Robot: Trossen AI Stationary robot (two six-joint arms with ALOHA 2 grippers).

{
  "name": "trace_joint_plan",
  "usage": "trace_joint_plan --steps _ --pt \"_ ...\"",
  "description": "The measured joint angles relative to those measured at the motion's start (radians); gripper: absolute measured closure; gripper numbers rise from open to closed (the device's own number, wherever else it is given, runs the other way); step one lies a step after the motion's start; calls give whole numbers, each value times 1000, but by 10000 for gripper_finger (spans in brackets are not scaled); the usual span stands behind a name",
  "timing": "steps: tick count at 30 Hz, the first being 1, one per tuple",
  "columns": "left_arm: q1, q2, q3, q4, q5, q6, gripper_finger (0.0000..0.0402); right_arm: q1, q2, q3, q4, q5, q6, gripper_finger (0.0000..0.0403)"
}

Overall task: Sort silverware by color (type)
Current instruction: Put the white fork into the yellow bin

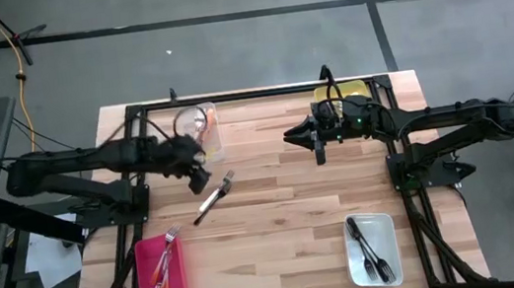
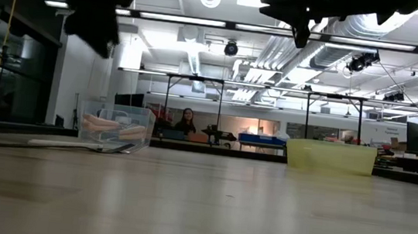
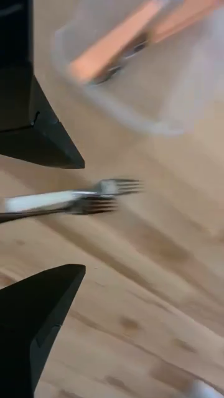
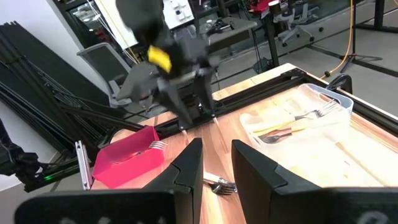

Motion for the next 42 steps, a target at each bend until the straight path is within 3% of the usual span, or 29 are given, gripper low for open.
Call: trace_joint_plan --steps 6,12,22,42 --pt "-101 80 -81 29 20 -44 149 0 0 0 -16 0 -3 333" --pt "-176 194 -150 90 -27 -124 149 0 0 0 -39 6 -3 334" --pt "-136 320 -266 232 -34 -329 149 0 0 0 -63 6 -3 334" --pt "-133 364 -266 279 -71 -167 149 0 0 0 -82 6 4 334"
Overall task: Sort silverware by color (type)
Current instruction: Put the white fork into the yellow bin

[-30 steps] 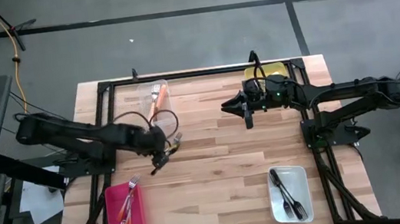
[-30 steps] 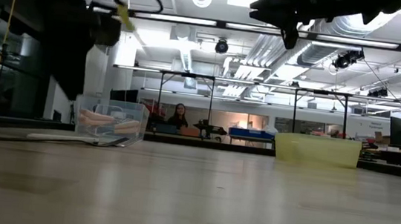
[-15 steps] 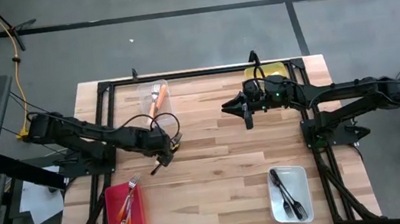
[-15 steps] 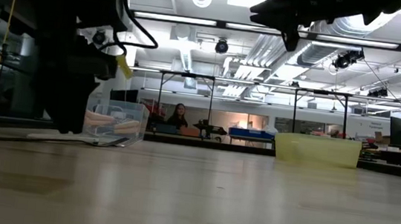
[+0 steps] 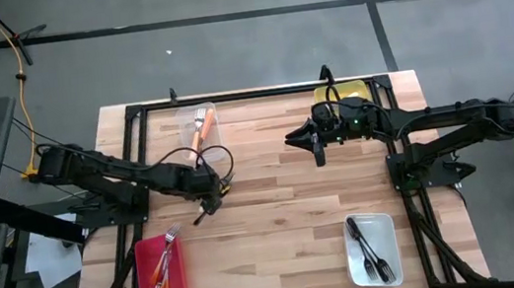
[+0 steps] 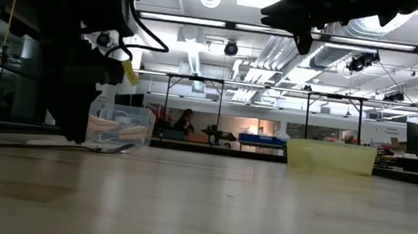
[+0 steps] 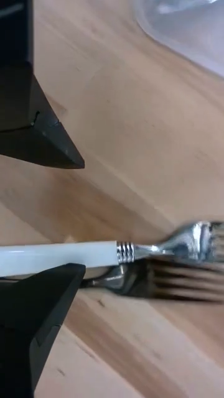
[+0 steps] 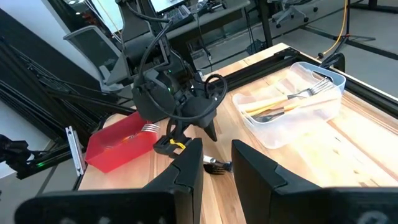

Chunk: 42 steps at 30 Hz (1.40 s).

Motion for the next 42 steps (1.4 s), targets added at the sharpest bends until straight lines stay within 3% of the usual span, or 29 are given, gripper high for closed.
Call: trace_joint_plan --steps 17,21,30,42 --pt "-7 51 2 48 4 86 157 0 0 0 -9 0 0 334" --pt "-6 52 2 47 4 99 199 0 0 0 -10 0 0 334" --pt "-6 51 2 45 -5 116 380 0 0 0 -10 0 0 334" --pt "-6 52 2 45 -6 151 382 0 0 0 -10 0 -6 334"
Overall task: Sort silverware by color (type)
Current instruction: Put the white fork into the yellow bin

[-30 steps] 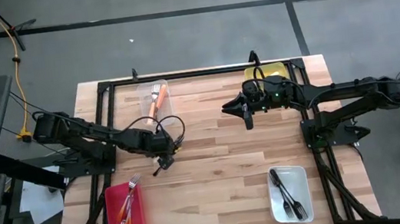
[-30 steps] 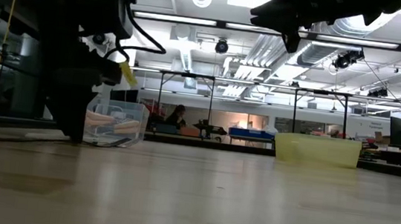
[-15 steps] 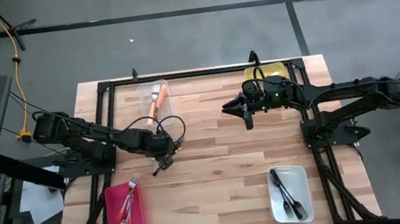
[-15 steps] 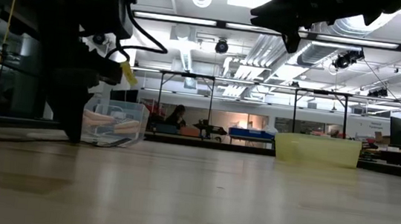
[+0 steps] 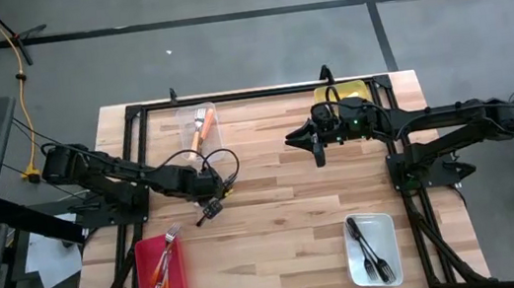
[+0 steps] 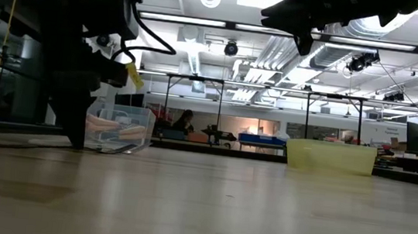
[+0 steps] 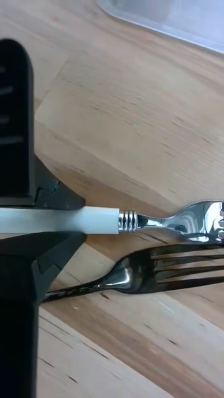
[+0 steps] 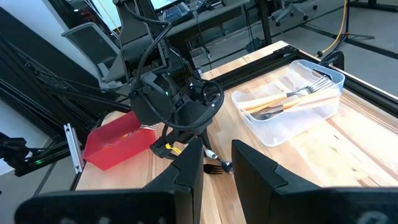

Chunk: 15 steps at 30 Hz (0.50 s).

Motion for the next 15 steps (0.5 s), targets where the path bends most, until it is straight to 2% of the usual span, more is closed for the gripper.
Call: trace_joint_plan --steps 7,11,15 --pt "35 -73 -7 -55 39 45 382 0 0 0 0 0 -1 334" --pt "71 -182 -5 -84 31 78 382 0 0 0 -3 0 -1 334" --pt "106 -318 -5 -17 27 108 382 0 0 0 -4 0 -1 334"
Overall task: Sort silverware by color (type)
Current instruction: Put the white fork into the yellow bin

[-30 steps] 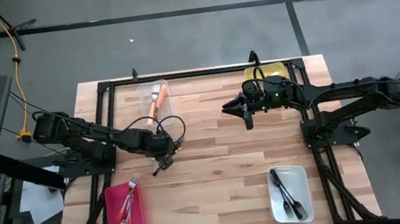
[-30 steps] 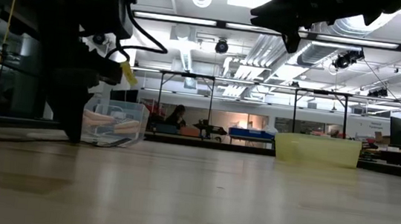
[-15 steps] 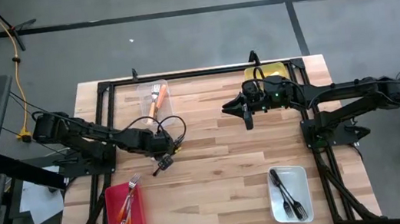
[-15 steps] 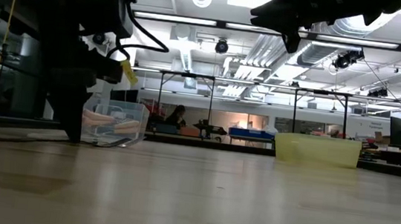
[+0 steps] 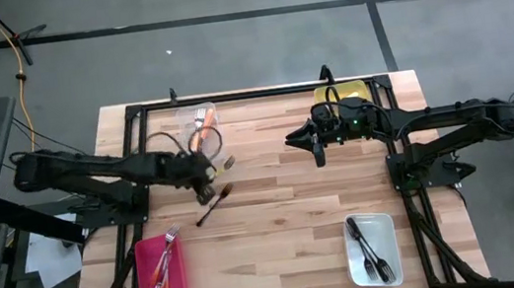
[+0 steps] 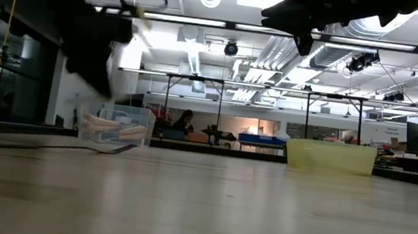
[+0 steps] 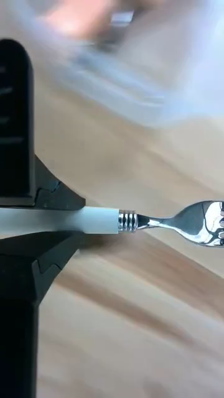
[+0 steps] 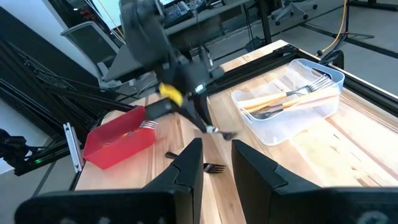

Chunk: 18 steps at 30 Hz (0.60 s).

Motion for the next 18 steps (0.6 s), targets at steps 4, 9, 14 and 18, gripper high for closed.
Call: trace_joint_plan --steps 4,9,14,18 --pt "6 -136 1 241 15 112 382 0 0 0 0 0 0 334" --pt "16 -206 2 614 26 248 374 0 0 0 8 0 0 334" --pt "46 -180 0 858 81 259 375 0 0 0 43 0 7 334" --pt "51 -145 -63 1125 137 233 383 0 0 0 64 -1 8 334"
